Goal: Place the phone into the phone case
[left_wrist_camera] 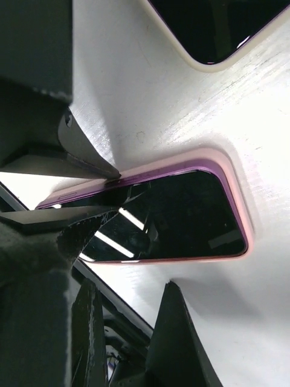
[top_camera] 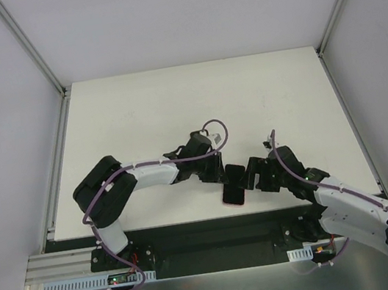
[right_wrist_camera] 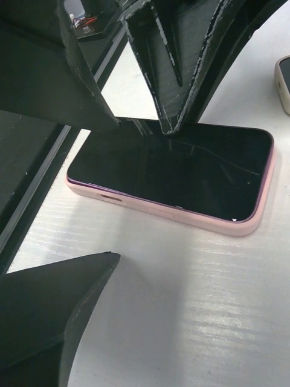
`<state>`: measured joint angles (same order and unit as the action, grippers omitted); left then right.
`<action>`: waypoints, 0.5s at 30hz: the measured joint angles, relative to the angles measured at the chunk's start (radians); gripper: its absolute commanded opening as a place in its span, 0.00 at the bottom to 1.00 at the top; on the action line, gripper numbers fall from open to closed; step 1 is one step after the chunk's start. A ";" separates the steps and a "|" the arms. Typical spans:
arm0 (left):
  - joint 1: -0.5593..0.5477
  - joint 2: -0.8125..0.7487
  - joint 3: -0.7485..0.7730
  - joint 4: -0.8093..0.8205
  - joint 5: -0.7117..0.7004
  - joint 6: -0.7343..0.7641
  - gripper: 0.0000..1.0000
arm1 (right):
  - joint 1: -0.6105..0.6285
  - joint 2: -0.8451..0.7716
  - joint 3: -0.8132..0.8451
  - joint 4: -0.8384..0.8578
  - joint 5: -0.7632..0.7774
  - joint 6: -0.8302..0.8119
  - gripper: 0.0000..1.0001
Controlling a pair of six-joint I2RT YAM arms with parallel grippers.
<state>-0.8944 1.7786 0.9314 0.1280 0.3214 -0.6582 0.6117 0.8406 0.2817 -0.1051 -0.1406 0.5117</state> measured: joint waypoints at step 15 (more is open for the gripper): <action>0.058 0.016 -0.182 0.344 0.220 -0.191 0.13 | -0.008 0.125 0.001 0.151 -0.086 0.031 0.84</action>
<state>-0.8368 1.7950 0.7490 0.4725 0.5419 -0.8494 0.6033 0.9657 0.2829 0.0460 -0.2268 0.5423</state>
